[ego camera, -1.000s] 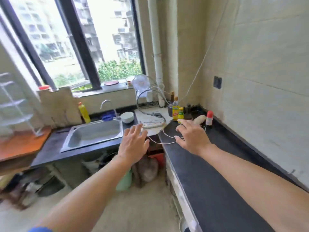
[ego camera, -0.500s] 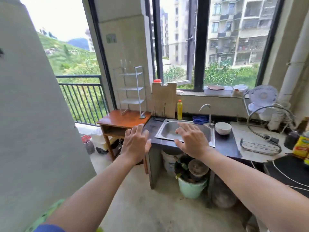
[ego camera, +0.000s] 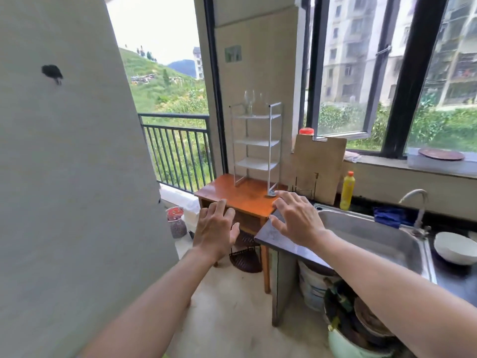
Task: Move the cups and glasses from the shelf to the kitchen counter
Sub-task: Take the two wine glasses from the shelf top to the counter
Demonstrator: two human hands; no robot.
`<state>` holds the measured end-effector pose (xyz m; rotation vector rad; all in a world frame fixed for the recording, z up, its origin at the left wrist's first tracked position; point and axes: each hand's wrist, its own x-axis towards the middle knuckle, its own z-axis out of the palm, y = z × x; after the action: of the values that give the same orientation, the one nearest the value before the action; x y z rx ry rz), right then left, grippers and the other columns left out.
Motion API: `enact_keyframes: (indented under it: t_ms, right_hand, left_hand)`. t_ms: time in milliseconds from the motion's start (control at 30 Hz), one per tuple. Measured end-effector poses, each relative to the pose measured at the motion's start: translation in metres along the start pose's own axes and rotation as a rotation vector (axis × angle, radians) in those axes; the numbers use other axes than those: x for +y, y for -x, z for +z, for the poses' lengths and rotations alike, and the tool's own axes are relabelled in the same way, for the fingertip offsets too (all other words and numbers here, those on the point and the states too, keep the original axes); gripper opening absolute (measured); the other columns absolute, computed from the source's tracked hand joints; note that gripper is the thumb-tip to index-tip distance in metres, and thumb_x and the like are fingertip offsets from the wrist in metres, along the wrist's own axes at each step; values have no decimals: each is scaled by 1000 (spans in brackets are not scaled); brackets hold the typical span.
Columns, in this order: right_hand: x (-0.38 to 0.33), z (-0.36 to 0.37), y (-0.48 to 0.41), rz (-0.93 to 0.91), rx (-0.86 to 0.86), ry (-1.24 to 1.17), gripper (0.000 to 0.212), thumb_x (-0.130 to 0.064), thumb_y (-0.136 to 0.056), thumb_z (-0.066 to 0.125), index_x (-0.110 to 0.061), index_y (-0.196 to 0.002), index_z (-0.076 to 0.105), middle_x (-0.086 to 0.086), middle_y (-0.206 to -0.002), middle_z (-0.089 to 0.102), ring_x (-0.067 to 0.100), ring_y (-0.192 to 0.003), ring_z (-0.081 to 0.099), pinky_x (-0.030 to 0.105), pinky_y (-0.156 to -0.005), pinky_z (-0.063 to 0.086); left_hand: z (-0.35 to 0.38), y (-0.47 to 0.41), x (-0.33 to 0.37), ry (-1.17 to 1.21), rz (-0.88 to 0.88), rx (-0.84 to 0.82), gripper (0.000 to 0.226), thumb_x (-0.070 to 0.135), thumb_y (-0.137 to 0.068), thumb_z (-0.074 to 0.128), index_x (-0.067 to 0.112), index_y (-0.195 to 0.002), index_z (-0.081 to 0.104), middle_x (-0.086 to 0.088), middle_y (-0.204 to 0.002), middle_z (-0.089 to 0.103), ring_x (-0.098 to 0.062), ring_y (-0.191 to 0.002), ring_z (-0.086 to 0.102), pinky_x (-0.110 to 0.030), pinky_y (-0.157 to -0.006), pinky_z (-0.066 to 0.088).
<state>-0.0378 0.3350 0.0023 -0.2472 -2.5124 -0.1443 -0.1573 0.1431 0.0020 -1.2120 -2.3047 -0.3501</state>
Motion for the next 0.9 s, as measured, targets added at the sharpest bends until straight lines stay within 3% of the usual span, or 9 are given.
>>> enact_keyframes:
  t_ms: [433, 633, 900]
  right_hand:
    - [61, 138, -204, -6, -46, -103, 34, -37, -85, 61, -10, -107, 60, 12, -131, 54, 31, -115, 53, 44, -94, 44]
    - [84, 211, -287, 62, -40, -55, 35, -37, -86, 60, -10, -109, 60, 13, -128, 55, 31, -114, 54, 42, -94, 43]
    - [122, 259, -410, 194, 11, -11, 34, -34, -85, 62, -10, -109, 60, 11, -130, 55, 31, -114, 54, 42, -92, 44]
  left_hand:
    - [100, -164, -110, 22, -139, -29, 35, 33, -89, 53, 12, -116, 59, -10, -131, 50, -26, -117, 48, -39, -99, 37]
    - [168, -247, -183, 39, -69, -30, 31, 33, -90, 53, 15, -114, 58, -5, -128, 51, -21, -114, 49, -33, -97, 38]
    - [215, -398, -264, 92, 30, 33, 29, 34, -90, 53, 11, -106, 61, -6, -119, 55, -22, -109, 52, -35, -94, 38]
